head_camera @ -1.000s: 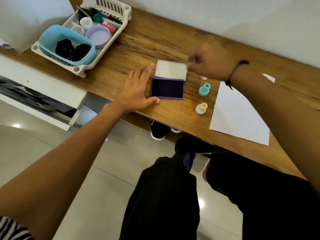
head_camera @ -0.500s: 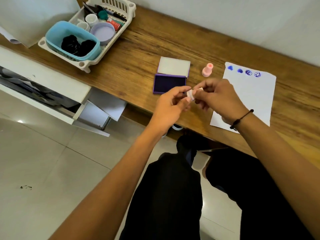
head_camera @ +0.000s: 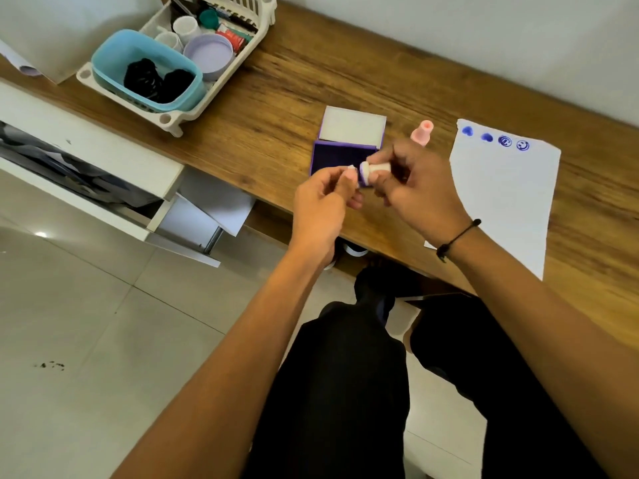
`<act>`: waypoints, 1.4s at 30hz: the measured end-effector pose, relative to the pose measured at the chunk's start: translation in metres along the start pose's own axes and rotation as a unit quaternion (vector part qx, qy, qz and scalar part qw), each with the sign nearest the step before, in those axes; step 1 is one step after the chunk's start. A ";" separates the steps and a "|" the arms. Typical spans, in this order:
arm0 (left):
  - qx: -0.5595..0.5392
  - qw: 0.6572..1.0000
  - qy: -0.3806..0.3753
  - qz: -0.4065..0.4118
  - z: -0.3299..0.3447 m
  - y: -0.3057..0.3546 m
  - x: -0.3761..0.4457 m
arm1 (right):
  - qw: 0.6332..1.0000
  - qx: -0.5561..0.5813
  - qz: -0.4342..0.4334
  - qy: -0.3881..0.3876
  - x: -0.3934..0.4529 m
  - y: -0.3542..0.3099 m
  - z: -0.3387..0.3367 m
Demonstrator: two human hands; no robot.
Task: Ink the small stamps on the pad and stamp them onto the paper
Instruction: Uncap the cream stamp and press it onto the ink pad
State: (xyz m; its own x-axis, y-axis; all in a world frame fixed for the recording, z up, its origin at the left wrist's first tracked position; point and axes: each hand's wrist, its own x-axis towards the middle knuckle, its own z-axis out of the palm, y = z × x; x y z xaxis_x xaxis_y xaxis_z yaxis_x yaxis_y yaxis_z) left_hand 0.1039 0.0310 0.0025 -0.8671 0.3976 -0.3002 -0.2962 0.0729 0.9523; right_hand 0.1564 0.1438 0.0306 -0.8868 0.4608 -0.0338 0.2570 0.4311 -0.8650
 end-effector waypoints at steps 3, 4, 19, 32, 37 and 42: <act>-0.027 0.998 0.048 -0.035 -0.016 -0.003 0.011 | 0.987 -0.121 -0.107 0.016 0.017 -0.002 0.003; -0.016 0.997 0.063 -0.039 -0.020 -0.005 0.015 | 0.978 -0.163 -0.128 0.015 0.027 -0.002 0.004; 0.130 0.988 0.066 0.054 -0.032 -0.008 0.055 | 0.899 -0.409 -0.127 -0.091 0.071 0.006 0.028; 0.173 0.980 0.038 0.096 -0.033 -0.011 0.047 | 0.822 -0.508 -0.172 -0.192 0.080 -0.006 0.035; 0.171 0.973 0.043 0.151 -0.036 -0.019 0.048 | 0.756 -0.554 -0.206 -0.283 0.099 -0.018 0.037; 0.154 0.975 0.071 0.146 -0.036 -0.020 0.046 | 0.746 -0.562 -0.210 -0.289 0.100 -0.016 0.040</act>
State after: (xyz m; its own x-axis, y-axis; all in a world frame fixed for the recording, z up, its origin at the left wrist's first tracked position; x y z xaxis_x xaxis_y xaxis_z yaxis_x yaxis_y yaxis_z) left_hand 0.0554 0.0152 -0.0328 -0.9496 0.3133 0.0019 0.0860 0.2549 0.9631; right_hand 0.0484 0.1521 0.0208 -0.9141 -0.1690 -0.3685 -0.2179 0.9713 0.0950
